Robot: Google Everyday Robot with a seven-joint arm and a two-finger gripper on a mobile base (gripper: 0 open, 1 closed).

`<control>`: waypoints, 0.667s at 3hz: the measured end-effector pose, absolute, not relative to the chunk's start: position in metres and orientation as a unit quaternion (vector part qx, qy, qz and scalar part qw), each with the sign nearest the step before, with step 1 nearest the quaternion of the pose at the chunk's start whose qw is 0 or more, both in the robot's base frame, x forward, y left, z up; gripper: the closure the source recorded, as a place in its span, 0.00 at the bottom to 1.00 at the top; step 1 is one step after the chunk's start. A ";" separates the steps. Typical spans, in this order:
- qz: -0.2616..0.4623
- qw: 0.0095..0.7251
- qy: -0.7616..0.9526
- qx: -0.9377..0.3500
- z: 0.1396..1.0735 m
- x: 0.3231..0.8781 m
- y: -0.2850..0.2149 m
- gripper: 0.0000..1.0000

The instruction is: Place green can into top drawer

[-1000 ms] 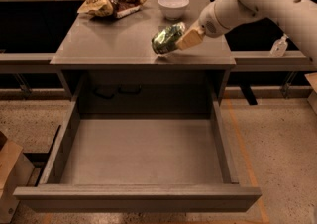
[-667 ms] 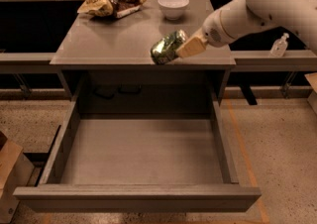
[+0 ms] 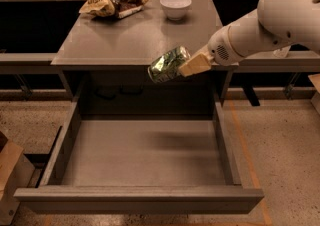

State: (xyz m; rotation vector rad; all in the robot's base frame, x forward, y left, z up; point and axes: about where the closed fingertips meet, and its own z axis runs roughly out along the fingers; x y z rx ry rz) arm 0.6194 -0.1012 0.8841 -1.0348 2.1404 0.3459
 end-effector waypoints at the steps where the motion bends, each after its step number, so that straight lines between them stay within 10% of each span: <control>1: 0.150 0.341 0.840 -0.394 0.868 0.607 -0.105 1.00; 2: 0.179 0.302 0.862 -0.365 0.841 0.551 -0.115 1.00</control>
Offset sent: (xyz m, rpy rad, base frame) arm -0.1150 -0.0288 -0.0739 0.0607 0.2707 -0.0693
